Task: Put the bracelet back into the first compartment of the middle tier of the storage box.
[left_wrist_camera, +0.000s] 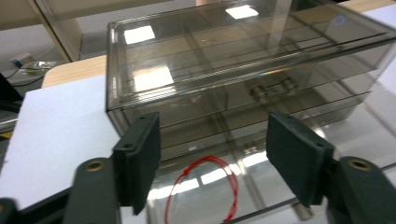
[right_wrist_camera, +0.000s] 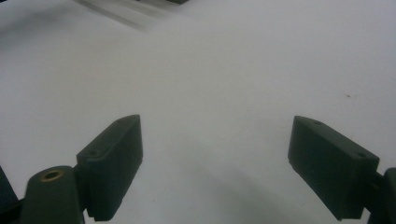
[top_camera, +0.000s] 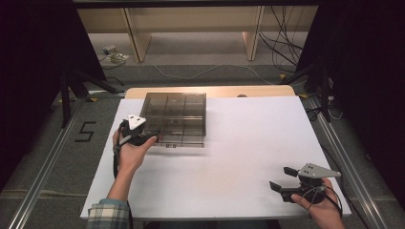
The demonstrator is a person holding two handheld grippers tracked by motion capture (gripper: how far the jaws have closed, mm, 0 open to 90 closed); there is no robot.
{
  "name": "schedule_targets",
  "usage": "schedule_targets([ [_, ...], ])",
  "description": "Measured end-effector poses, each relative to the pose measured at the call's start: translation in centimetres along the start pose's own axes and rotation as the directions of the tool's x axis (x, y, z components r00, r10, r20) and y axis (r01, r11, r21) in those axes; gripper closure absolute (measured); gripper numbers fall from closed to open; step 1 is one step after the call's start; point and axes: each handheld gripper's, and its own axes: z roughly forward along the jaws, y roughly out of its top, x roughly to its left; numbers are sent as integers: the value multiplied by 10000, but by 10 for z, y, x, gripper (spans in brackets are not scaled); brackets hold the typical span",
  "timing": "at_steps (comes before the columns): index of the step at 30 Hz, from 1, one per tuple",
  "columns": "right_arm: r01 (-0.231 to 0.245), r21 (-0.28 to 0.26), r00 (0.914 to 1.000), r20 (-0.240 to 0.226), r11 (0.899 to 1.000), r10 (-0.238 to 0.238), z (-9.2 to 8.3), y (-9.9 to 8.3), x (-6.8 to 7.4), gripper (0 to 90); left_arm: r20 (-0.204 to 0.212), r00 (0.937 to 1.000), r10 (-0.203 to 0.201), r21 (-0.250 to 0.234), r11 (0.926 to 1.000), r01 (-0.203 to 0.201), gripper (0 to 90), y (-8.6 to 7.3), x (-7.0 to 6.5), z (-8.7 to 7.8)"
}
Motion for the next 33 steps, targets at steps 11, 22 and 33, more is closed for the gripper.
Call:
schedule_targets([
  [11,8,-48,10000,-30,10000,-8,0,0,0,187,1310,9899,534,9,9985,-540,250,2,-29,-8],
  [22,40,14,10000,-30,10000,-40,1,0,0,186,2153,9714,1000,-325,9949,-952,248,-28,-40,-33],
  [33,32,-15,10000,-23,10000,-33,0,0,0,187,2325,9675,995,-250,9950,-964,247,-55,-44,-52],
])
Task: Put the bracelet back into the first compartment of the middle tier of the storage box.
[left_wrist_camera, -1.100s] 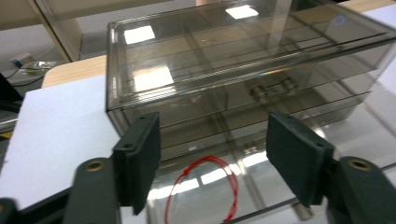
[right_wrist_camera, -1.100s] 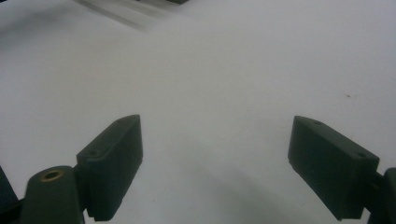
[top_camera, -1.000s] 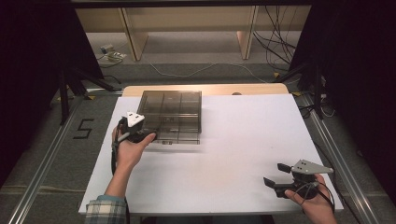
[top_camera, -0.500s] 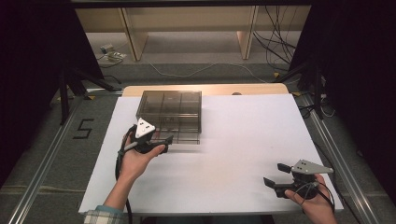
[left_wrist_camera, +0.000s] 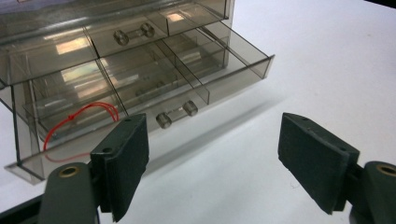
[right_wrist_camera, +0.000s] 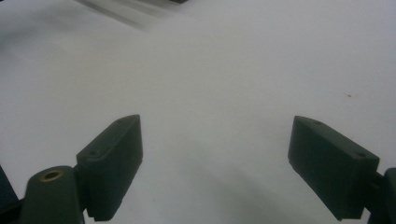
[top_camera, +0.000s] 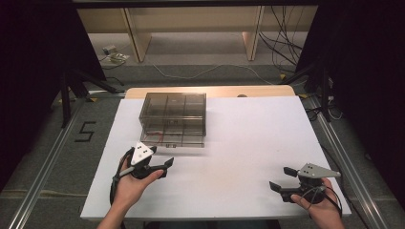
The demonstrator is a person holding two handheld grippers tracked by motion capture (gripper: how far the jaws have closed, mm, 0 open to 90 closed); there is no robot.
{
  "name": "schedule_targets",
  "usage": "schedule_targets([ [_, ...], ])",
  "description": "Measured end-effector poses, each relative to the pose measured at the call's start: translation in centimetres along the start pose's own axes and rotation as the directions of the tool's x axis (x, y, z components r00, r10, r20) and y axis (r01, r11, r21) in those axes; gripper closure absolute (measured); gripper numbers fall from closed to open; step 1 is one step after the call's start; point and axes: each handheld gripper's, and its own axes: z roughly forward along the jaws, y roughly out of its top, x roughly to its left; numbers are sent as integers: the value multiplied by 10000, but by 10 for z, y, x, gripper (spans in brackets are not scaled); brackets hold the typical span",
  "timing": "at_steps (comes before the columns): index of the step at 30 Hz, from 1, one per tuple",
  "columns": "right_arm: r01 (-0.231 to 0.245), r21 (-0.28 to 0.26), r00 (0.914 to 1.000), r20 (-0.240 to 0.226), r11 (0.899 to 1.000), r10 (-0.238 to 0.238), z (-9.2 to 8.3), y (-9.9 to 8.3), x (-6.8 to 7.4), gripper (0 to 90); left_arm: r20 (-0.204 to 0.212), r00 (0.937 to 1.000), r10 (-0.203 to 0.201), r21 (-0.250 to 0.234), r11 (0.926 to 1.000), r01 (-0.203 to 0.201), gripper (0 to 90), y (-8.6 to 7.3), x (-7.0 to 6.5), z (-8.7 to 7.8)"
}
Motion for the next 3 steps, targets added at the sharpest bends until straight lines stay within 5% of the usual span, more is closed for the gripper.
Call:
schedule_targets([
  [3,19,-5,10000,8,10000,-19,0,0,0,186,190,9998,2,-9,10000,-2,247,-1,-5,0],
])
